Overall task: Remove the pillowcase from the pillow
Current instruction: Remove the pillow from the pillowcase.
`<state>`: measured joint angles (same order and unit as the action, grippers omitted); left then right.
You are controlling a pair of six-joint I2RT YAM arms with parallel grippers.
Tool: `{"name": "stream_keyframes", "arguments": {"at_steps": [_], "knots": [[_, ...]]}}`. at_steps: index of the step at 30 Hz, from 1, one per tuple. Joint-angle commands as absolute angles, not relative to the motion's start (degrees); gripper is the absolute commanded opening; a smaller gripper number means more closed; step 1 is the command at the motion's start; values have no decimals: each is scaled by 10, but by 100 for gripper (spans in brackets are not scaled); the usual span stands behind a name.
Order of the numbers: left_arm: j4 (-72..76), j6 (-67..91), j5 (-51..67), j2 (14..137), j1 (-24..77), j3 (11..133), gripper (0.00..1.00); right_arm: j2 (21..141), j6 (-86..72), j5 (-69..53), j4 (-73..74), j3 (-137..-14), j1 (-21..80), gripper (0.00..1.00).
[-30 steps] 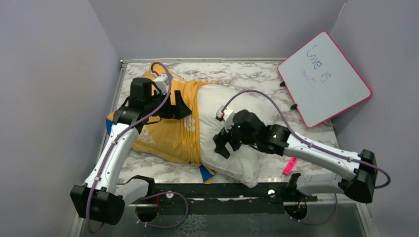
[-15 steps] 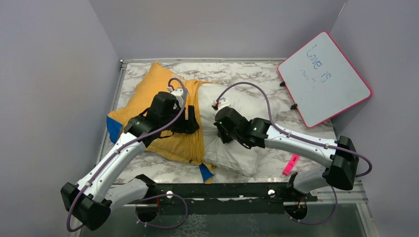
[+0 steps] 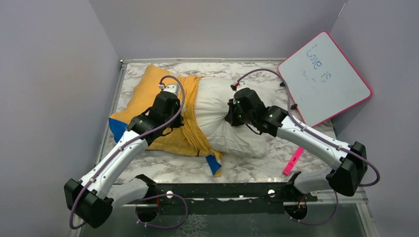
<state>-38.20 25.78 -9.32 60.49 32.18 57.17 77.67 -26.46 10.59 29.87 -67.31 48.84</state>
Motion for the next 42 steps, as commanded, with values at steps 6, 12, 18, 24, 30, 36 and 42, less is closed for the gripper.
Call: {"name": "stream_keyframes", "arguments": {"at_steps": [6,12,18,24,30,36,42], "knots": [[-422,134,-133,632,133,591,0,734,-246,92,283,-679,421,0],[-423,164,93,599,125,605,75,763,-261,29,283,-679,421,0],[-446,251,241,482,125,531,91,794,-290,-35,276,-716,420,0],[-430,348,278,374,125,407,93,817,-309,-87,267,-732,420,0],[-104,536,343,307,127,204,94,813,-323,-124,248,-711,420,0],[71,606,257,317,153,110,91,799,-354,-122,204,-680,419,0],[136,513,173,494,247,190,58,800,-361,-121,192,-689,411,0]]}}
